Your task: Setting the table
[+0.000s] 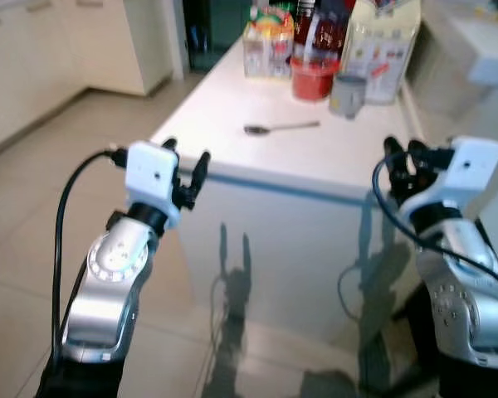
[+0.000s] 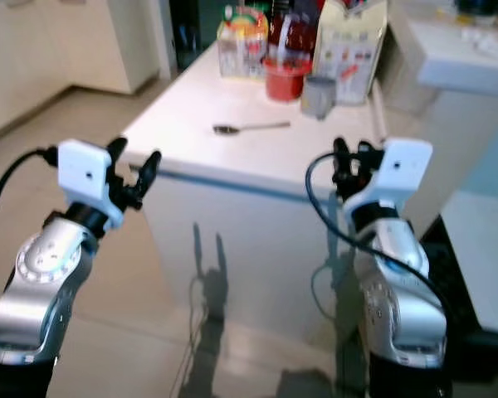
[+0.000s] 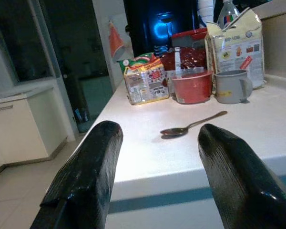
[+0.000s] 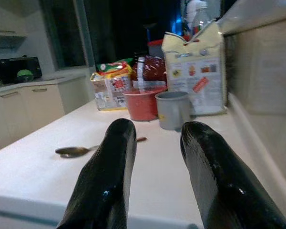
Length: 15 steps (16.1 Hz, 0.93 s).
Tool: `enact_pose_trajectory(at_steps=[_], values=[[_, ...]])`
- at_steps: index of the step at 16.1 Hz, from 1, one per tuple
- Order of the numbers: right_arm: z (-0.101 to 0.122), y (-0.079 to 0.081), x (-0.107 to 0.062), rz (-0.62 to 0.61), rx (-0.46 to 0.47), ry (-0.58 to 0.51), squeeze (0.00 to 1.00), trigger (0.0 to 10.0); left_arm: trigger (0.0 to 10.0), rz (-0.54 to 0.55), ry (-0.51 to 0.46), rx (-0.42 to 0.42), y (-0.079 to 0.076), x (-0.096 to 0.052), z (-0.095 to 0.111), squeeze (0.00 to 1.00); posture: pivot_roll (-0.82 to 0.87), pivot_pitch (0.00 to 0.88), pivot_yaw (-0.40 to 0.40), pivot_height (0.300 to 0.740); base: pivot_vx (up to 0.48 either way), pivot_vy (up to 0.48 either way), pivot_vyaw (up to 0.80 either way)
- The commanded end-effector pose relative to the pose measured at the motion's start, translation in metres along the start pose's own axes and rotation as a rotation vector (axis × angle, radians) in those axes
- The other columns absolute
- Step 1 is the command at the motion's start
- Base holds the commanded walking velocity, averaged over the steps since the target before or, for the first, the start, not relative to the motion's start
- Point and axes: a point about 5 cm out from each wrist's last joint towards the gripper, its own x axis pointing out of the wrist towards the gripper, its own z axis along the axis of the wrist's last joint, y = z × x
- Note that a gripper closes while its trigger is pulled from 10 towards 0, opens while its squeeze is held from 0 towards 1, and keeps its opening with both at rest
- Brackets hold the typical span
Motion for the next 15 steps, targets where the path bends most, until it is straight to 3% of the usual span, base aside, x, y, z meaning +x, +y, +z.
enact_pose_trajectory(at_steps=[1, 12, 15], values=[[0.001, 0.010, 0.002, 0.054, 0.011, -0.001, 0.00, 10.0, 10.0, 0.016, -0.005, 0.023, 0.006, -0.001, 0.002, 0.00, 0.00, 0.000, -0.026, 0.740, 0.420, 0.000, 0.00], [0.003, 0.016, 0.006, 0.217, -0.008, 0.008, 0.00, 10.0, 10.0, 0.027, 0.004, 0.031, 0.011, -0.005, 0.002, 0.00, 0.01, 0.000, -0.036, 0.740, 0.412, 0.000, 0.00], [0.007, 0.021, 0.008, 0.296, 0.014, -0.001, 0.00, 10.0, 10.0, -0.027, 0.025, 0.041, 0.008, -0.008, 0.002, 0.00, 0.01, 0.000, -0.035, 0.740, 0.000, 0.000, 0.00]])
